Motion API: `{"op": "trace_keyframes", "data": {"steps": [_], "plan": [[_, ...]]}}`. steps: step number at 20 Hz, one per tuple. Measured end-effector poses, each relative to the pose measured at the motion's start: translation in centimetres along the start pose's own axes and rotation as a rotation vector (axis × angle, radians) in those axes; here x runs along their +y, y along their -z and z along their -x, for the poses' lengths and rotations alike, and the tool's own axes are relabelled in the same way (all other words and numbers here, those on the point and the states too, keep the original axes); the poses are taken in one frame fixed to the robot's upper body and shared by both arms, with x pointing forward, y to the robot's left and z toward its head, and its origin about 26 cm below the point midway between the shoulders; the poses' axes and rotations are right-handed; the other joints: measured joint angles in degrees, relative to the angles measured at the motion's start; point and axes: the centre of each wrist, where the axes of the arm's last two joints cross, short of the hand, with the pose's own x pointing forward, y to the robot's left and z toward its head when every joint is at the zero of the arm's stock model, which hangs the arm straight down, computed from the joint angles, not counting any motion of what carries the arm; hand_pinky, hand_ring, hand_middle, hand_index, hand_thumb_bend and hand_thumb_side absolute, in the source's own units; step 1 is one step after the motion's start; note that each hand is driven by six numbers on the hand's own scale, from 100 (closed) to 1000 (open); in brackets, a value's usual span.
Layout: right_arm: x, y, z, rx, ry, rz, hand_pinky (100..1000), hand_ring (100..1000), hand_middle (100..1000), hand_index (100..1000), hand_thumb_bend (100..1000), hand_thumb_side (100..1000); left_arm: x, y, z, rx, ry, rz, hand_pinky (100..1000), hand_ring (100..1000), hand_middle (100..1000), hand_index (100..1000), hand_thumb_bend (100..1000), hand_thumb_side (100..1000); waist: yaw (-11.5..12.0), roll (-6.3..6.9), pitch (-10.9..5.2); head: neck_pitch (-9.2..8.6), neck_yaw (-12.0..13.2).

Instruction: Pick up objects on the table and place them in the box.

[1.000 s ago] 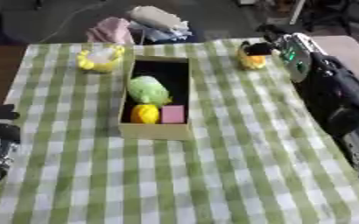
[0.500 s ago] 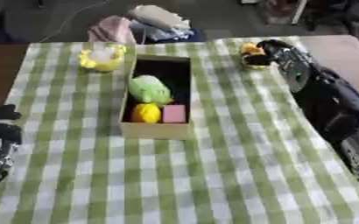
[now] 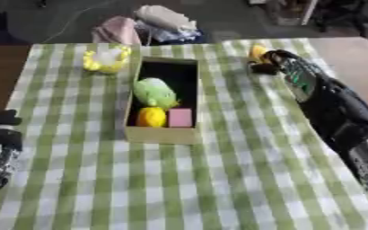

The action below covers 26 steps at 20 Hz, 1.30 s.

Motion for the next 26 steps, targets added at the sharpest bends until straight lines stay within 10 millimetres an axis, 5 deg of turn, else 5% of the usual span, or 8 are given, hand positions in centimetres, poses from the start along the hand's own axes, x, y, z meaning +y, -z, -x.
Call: {"op": "trace_keyframes", "data": {"steps": [4, 7, 11, 19, 25, 26], "plan": [[0.01, 0.00, 0.01, 0.005, -0.012, 0.024, 884, 905, 895, 1000, 100, 622, 0.01, 0.04, -0.04, -0.004, 0.000, 0.002, 774, 725, 753, 886, 100, 637, 0.31, 0.00, 0.55, -0.45, -0.09], [-0.02, 0.00, 0.02, 0.012, -0.030, 0.044, 857, 869, 833, 962, 100, 390, -0.08, 0.15, -0.13, -0.010, -0.005, 0.001, 774, 725, 753, 886, 100, 640, 0.58, 0.00, 0.97, -0.46, -0.14], [-0.27, -0.04, 0.04, 0.034, -0.055, 0.098, 802, 808, 749, 897, 100, 196, -0.09, 0.22, -0.19, -0.015, -0.005, 0.002, 774, 725, 753, 886, 100, 642, 0.89, 0.01, 1.57, -0.46, -0.36], [-0.20, -0.07, 0.06, 0.056, -0.056, 0.248, 718, 717, 570, 763, 100, 181, -0.34, 0.28, -0.28, -0.021, -0.014, 0.006, 775, 726, 754, 886, 100, 645, 0.95, 0.15, 2.01, -0.45, -0.58], [0.07, -0.05, 0.24, 0.058, -0.030, 0.298, 709, 714, 571, 770, 100, 185, -0.34, 0.28, -0.28, -0.021, -0.013, 0.007, 776, 727, 754, 886, 100, 645, 1.03, 0.15, 2.01, -0.45, -0.62], [0.09, -0.04, 0.25, 0.057, -0.024, 0.298, 709, 716, 574, 774, 100, 241, -0.34, 0.28, -0.28, -0.021, -0.013, 0.007, 776, 727, 754, 886, 100, 645, 1.03, 0.15, 2.01, -0.45, -0.62]]}}
